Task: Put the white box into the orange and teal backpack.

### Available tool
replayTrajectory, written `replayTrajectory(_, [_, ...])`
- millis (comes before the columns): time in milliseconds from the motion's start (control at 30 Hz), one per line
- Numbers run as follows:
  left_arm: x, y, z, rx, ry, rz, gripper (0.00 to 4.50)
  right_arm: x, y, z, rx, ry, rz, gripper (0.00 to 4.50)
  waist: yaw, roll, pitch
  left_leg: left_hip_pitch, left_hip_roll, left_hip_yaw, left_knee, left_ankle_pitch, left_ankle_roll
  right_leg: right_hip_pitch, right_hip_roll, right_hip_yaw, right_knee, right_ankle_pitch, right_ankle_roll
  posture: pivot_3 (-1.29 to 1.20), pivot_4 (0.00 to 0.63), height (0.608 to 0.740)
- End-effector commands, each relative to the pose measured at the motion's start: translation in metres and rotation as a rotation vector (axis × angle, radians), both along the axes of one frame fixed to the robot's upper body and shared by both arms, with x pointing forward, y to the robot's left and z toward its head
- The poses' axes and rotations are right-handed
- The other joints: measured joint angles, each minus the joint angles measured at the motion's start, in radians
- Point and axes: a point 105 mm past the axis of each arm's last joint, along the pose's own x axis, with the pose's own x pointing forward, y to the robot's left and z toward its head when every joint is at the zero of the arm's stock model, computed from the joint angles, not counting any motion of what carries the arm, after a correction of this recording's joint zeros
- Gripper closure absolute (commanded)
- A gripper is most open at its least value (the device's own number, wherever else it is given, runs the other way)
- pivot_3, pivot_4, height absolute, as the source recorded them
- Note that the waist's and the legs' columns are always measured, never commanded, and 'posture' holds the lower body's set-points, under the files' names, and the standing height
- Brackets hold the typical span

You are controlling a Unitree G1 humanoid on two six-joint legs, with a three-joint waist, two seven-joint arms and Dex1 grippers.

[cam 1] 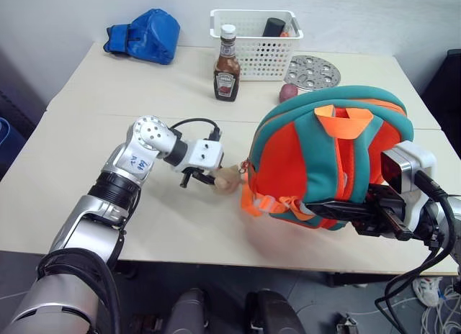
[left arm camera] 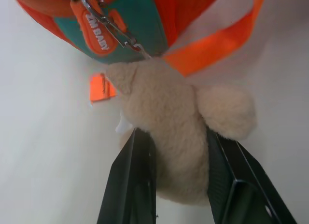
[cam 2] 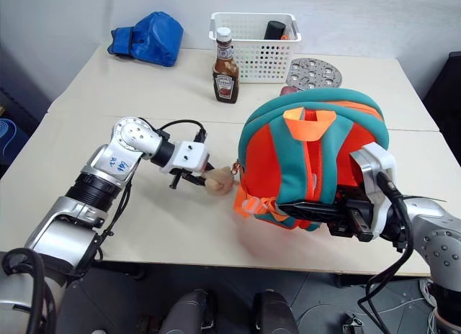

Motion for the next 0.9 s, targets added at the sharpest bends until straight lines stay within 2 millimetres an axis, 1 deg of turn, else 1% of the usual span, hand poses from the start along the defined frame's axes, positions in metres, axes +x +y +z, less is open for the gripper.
replayTrajectory(33, [0.005,-0.001,-0.017,0.003,0.034,0.054,3.49,-0.008,0.005,0.001,-0.036,-0.047,0.04,4.5,0.001,0.0,0.0,0.0,0.0,0.0,0.0,0.0,0.0,0.0,0.0,0.0,0.0,0.0,0.0,0.0,0.15,0.74])
replayTrajectory(133, [0.006,-0.008,0.005,-0.168,0.117,0.107,3.49,0.002,0.007,-0.009,-0.106,-0.082,-0.028,4.5,0.002,0.0,0.0,0.0,0.0,0.0,0.001,0.0,0.0,0.001,0.0,0.0,0.0,0.0,0.0,0.0,0.15,0.74])
replayTrajectory(200, [0.002,-0.007,0.016,-0.241,0.161,0.117,3.49,0.011,0.005,-0.018,-0.162,-0.088,-0.091,4.5,0.001,0.0,0.0,0.0,0.0,0.0,0.001,0.0,0.0,0.001,0.0,0.0,0.0,0.0,0.0,0.0,0.15,0.74])
replayTrajectory(233, [-0.002,-0.004,0.022,-0.288,0.19,0.127,3.5,0.017,0.002,-0.021,-0.182,-0.064,-0.127,3.94,0.0,0.0,0.0,0.0,0.0,0.0,0.001,0.0,0.0,0.001,0.0,0.0,0.0,0.0,0.0,0.0,0.15,0.74])
replayTrajectory(267, [-0.005,0.0,0.028,-0.331,0.217,0.14,3.19,0.02,-0.002,-0.023,-0.191,-0.048,-0.149,3.79,-0.001,0.0,0.0,0.0,0.0,0.0,0.001,0.0,0.0,0.0,0.0,0.0,0.0,0.0,0.0,0.0,0.15,0.74])
replayTrajectory(300, [-0.008,0.004,0.031,-0.363,0.238,0.153,2.88,0.022,-0.004,-0.024,-0.198,-0.036,-0.162,3.54,-0.005,0.0,0.0,0.0,0.0,0.0,0.001,0.0,0.0,0.0,0.0,0.0,0.0,0.0,0.0,0.0,0.15,0.74])
replayTrajectory(333, [-0.011,0.008,0.034,-0.388,0.255,0.164,2.68,0.021,-0.007,-0.024,-0.204,-0.029,-0.169,3.19,-0.008,0.0,0.0,-0.001,0.0,0.0,0.0,0.0,0.0,-0.001,0.0,0.0,0.0,0.0,0.0,0.0,0.15,0.74])
replayTrajectory(367, [-0.016,0.018,0.038,-0.431,0.281,0.19,2.35,0.021,-0.013,-0.024,-0.217,-0.033,-0.189,2.84,-0.008,0.0,0.0,-0.001,0.0,0.0,0.0,0.001,-0.001,-0.001,0.0,0.0,0.001,0.0,0.0,0.0,0.15,0.74])
replayTrajectory(400, [-0.021,0.024,0.04,-0.459,0.3,0.208,2.16,0.021,-0.017,-0.024,-0.228,-0.035,-0.204,2.64,-0.009,0.0,0.0,0.0,0.0,0.0,-0.001,0.002,-0.004,-0.001,0.0,0.0,0.001,0.0,0.0,0.0,0.15,0.74])
replayTrajectory(433, [-0.025,0.03,0.043,-0.489,0.314,0.228,1.86,0.021,-0.022,-0.025,-0.238,-0.032,-0.224,2.31,-0.01,0.0,0.0,0.0,0.001,0.0,-0.001,0.003,-0.006,-0.001,0.001,0.0,0.001,0.0,0.0,0.0,0.15,0.74])
replayTrajectory(467, [-0.032,0.04,0.048,-0.534,0.325,0.258,1.57,0.021,-0.032,-0.025,-0.25,-0.021,-0.257,2.0,-0.009,0.0,0.0,0.0,0.001,-0.001,-0.002,0.004,-0.006,-0.001,0.001,-0.001,0.001,0.0,0.0,0.0,0.15,0.74])
replayTrajectory(500, [-0.037,0.047,0.052,-0.567,0.332,0.285,1.18,0.02,-0.04,-0.023,-0.254,-0.013,-0.278,1.57,-0.009,0.0,0.0,0.0,0.001,-0.001,-0.002,0.004,-0.006,-0.001,0.0,0.0,0.0,0.0,0.0,0.0,0.15,0.74])
replayTrajectory(533, [-0.043,0.054,0.056,-0.599,0.337,0.311,0.97,0.018,-0.048,-0.021,-0.258,-0.005,-0.295,1.35,-0.007,0.0,0.0,0.0,0.001,-0.001,-0.001,0.004,-0.006,0.0,0.0,0.0,0.0,0.0,0.0,0.0,0.15,0.74])
replayTrajectory(567, [-0.048,0.061,0.06,-0.629,0.339,0.335,0.65,0.015,-0.055,-0.02,-0.264,0.003,-0.31,0.94,-0.004,0.0,0.0,-0.001,0.0,-0.001,-0.001,0.003,-0.005,0.0,0.0,0.0,-0.001,0.0,0.0,0.0,0.15,0.74])
replayTrajectory(633, [-0.06,0.073,0.067,-0.683,0.345,0.379,0.04,0.008,-0.071,-0.017,-0.281,0.016,-0.339,0.34,-0.002,0.0,0.0,0.0,0.0,-0.001,-0.001,0.003,-0.004,0.001,-0.001,0.0,-0.001,0.0,0.0,0.0,0.15,0.74])
replayTrajectory(667, [-0.069,0.082,0.072,-0.71,0.345,0.401,0.0,0.004,-0.084,-0.013,-0.292,0.022,-0.371,0.03,0.0,0.0,0.0,0.0,0.0,-0.001,-0.001,0.0,0.0,0.002,-0.001,0.0,-0.002,0.0,0.0,0.0,0.15,0.74])
replayTrajectory(767, [-0.096,0.105,0.082,-0.751,0.336,0.467,0.0,-0.004,-0.123,0.005,-0.292,0.032,-0.487,0.03,0.0,0.0,0.0,0.001,0.0,-0.002,-0.001,0.0,0.0,0.003,-0.001,0.0,-0.003,0.0,0.0,0.0,0.15,0.74])
replayTrajectory(800, [-0.102,0.108,0.084,-0.759,0.337,0.482,0.0,-0.005,-0.132,0.01,-0.286,0.031,-0.514,0.03,-0.001,0.001,0.0,0.001,0.0,-0.002,-0.001,0.0,0.0,0.003,-0.001,0.0,-0.003,0.0,0.0,0.0,0.15,0.74])
replayTrajectory(833, [-0.111,0.119,0.089,-0.775,0.336,0.511,0.0,-0.008,-0.146,0.02,-0.277,0.023,-0.558,0.03,-0.001,0.001,0.0,0.001,0.0,-0.002,-0.002,0.0,0.0,0.003,-0.001,0.0,-0.003,0.0,0.0,0.0,0.15,0.74])
replayTrajectory(900, [-0.123,0.13,0.095,-0.793,0.342,0.55,0.0,-0.012,-0.162,0.032,-0.263,0.006,-0.606,0.03,-0.001,0.001,0.0,0.002,0.0,-0.002,-0.002,0.0,0.0,0.004,-0.001,0.0,-0.004,-0.001,-0.002,0.0,0.15,0.74])
